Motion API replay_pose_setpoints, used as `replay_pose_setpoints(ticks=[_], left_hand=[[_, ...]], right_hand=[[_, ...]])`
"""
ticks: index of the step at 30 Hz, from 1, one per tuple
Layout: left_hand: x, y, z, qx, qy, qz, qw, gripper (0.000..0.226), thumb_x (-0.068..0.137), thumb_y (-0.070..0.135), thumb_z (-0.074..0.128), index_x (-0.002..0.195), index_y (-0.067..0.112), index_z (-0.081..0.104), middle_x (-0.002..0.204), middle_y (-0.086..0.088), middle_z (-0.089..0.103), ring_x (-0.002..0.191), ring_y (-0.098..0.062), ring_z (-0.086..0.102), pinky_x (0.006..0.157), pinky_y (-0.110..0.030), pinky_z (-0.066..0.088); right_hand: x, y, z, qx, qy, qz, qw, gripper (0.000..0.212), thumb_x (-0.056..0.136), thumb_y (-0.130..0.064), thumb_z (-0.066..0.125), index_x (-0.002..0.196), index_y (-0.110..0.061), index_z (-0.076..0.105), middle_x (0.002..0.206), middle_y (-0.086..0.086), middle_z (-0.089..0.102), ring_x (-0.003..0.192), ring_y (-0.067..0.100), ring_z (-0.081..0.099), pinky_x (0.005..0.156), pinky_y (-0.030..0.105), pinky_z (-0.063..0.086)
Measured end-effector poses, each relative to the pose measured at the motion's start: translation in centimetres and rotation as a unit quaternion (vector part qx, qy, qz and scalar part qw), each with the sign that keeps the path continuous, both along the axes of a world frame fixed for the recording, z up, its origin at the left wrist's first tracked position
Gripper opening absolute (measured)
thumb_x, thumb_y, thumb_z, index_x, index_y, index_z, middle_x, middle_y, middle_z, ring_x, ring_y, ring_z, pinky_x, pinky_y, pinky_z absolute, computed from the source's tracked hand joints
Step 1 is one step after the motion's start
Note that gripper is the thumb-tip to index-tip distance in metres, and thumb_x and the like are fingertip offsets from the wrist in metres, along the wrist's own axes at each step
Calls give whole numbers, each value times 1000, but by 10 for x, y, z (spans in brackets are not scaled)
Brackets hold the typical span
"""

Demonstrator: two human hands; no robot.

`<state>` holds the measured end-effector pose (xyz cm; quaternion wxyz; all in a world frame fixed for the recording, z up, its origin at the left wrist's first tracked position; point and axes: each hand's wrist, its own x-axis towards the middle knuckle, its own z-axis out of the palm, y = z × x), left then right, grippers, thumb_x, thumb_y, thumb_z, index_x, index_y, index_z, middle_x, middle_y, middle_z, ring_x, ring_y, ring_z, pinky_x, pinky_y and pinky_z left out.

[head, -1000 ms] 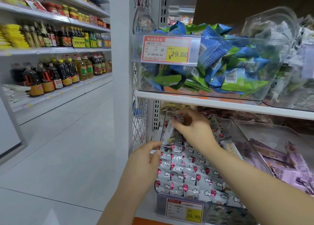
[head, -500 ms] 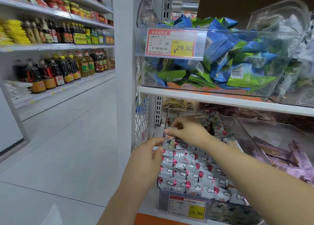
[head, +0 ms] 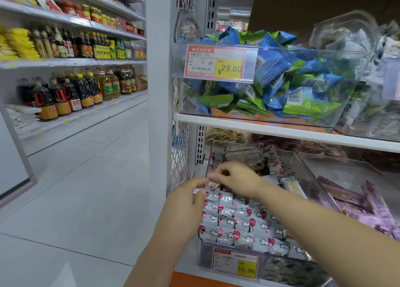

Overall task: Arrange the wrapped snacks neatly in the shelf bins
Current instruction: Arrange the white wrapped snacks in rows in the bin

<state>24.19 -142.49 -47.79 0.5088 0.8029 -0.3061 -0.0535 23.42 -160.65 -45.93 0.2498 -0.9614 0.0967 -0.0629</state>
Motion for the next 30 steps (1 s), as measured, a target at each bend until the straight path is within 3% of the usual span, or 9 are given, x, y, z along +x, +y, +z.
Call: replay_pose_setpoints(ticks=[3,6,9,12,15,17,19,24,30], left_hand=[[2,0,-1,2,-1,0,1000,32,98,23,44,125,37,53,114,18,60,85,9,57,69,-2,42],[4,-1,-1,-2,-7,0,1000,32,98,22,45,126,34,53,112,20,58,81,11,53,64,2,38],[4,-1,-1,-1,-12,1,1000,33,98,21,45,127,33,53,113,19,56,80,13,51,62,5,36],[5,-2,0,6,-20,3,1000,33,98,21,44,127,33,53,115,18,58,83,7,53,63,3,36],[4,-2,1,8,-23,7,1000,32,98,21,44,127,33,53,117,17,58,85,7,53,62,6,33],[3,-2,1,12,-19,8,1000,32,98,22,44,127,33,53,116,18,57,81,10,52,59,6,33],[3,-1,0,17,-20,10,1000,33,98,23,43,128,35,51,116,19,56,83,9,52,61,4,33],[2,-2,-1,7,-3,9,1000,32,98,22,44,125,34,54,118,17,60,96,2,57,83,-17,47],[3,-3,-1,8,0,13,1000,31,98,22,44,124,35,54,112,15,62,90,1,59,75,-17,50]], right_hand=[[1,-3,7,-3,51,-18,999,53,99,-44,33,120,-2,57,115,16,64,105,29,60,86,33,46],[5,-5,8,-14,88,-19,996,41,100,-37,34,126,-11,54,116,8,62,105,21,57,85,29,42],[7,-5,10,64,91,-24,994,39,101,-33,34,132,-15,50,117,-1,60,103,12,55,90,26,40],[7,-2,8,77,104,-7,992,36,98,-32,41,123,-12,57,129,6,57,118,22,51,99,34,35],[7,3,4,61,100,11,993,34,95,-30,45,105,0,59,107,20,62,103,36,57,87,43,43],[6,0,8,35,111,17,993,33,96,-33,46,107,-4,59,95,13,65,85,28,61,74,37,46],[6,-2,15,2,137,21,990,30,97,-36,44,98,-8,57,75,2,57,63,14,51,58,27,38],[12,-3,21,-39,164,22,985,33,98,-36,43,84,-8,53,60,0,41,52,14,35,52,27,26],[12,3,21,-35,206,20,978,40,97,-40,44,67,-14,42,58,-2,37,51,13,31,52,26,24]])
